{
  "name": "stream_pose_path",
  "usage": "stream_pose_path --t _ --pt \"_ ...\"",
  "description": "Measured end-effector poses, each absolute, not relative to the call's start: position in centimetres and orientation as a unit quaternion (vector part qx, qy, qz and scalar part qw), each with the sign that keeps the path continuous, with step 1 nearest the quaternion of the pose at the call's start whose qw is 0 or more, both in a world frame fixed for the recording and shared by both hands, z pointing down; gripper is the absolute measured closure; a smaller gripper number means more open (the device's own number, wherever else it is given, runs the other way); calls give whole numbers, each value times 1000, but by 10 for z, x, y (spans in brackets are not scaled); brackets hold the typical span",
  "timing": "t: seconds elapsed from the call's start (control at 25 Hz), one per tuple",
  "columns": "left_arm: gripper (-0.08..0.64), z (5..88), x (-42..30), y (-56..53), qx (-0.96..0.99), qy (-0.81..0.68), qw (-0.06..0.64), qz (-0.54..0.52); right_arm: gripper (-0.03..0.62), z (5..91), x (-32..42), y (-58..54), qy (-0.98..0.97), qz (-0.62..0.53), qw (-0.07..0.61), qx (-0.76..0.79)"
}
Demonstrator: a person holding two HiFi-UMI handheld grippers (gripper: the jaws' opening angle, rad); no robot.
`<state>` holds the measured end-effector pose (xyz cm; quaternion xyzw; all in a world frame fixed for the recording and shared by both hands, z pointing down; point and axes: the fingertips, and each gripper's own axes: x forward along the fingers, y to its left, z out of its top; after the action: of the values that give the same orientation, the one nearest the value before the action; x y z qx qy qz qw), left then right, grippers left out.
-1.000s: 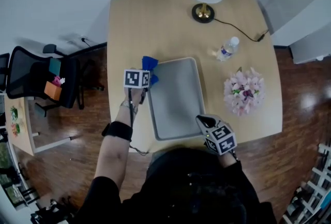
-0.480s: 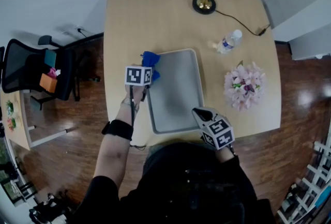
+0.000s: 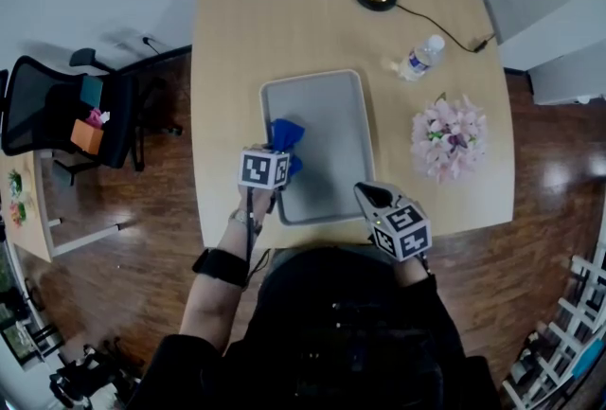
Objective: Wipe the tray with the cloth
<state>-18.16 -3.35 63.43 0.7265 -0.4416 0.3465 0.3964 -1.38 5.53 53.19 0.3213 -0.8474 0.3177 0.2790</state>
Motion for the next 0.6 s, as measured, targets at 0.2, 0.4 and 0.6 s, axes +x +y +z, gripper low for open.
stream_pose_path --t 0.2,0.4,0.6 --pt "449 637 -167 25 728 -419 410 356 577 533 -18 64 -850 317 278 317" --pt "449 639 -147 89 731 -387 427 364 577 536 -20 71 -851 319 279 311" --pt "449 641 -136 128 730 -372 437 371 577 540 -20 76 -851 323 279 305"
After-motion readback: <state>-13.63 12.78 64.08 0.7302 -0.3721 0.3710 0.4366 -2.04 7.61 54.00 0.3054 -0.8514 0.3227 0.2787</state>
